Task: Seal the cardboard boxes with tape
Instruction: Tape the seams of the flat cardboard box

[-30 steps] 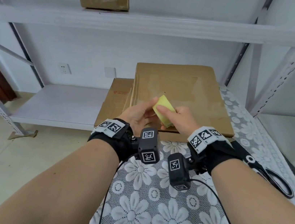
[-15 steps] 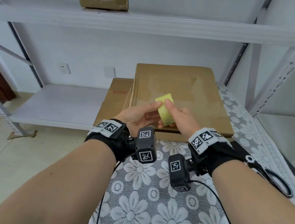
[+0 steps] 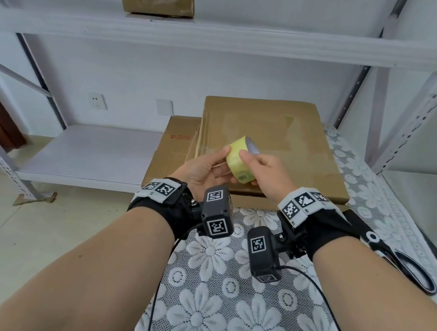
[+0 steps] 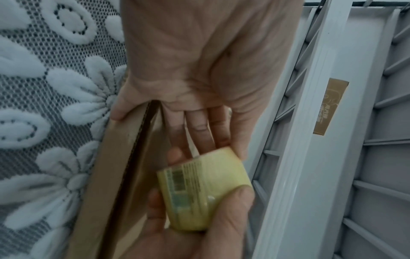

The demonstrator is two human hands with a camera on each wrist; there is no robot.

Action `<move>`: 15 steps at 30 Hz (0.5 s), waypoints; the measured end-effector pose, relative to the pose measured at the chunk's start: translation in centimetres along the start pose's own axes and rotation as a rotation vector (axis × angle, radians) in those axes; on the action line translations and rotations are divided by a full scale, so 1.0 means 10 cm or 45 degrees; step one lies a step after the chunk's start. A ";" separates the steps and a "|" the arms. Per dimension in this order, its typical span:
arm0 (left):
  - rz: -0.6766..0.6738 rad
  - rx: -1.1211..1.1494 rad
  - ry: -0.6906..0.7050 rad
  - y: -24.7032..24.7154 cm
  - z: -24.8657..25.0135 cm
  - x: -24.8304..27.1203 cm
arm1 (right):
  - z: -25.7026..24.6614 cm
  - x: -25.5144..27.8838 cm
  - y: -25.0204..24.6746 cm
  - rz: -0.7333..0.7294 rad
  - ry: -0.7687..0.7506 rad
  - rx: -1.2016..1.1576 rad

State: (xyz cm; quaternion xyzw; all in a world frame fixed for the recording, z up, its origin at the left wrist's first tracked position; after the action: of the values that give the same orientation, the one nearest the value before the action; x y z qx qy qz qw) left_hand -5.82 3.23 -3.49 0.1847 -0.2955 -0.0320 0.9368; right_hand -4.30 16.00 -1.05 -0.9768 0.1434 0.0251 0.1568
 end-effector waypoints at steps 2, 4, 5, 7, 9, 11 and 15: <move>-0.044 -0.042 0.001 -0.01 -0.03 0.03 | 0.01 -0.01 0.00 0.017 -0.041 0.046; -0.066 -0.052 -0.005 -0.01 -0.03 0.05 | 0.02 -0.03 0.01 0.029 -0.071 0.090; -0.064 -0.048 -0.022 -0.01 -0.03 0.06 | 0.01 -0.02 0.01 0.025 -0.088 0.111; -0.060 -0.030 -0.080 0.01 -0.03 0.09 | -0.01 -0.01 0.03 0.009 -0.123 0.136; -0.055 -0.015 -0.120 0.02 -0.03 0.12 | 0.00 -0.03 0.05 -0.001 -0.141 0.158; -0.054 0.022 -0.152 0.03 -0.04 0.17 | 0.01 -0.02 0.06 -0.029 -0.156 0.168; -0.061 0.071 -0.215 0.05 -0.05 0.24 | 0.00 0.04 0.08 -0.058 -0.192 0.161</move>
State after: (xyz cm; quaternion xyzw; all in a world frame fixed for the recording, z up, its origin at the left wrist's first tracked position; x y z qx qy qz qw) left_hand -3.57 3.44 -2.40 0.2145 -0.3698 -0.0615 0.9019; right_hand -4.18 15.15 -1.36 -0.9634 0.1101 0.0861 0.2289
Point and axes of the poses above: each hand's wrist, its own x-axis away from the middle knuckle, its own y-axis out of the palm, z = x × y, the point moved 6 cm from there along -x, towards the middle knuckle, and after that the axes turned 13 degrees about z, right-handed, at the moved point
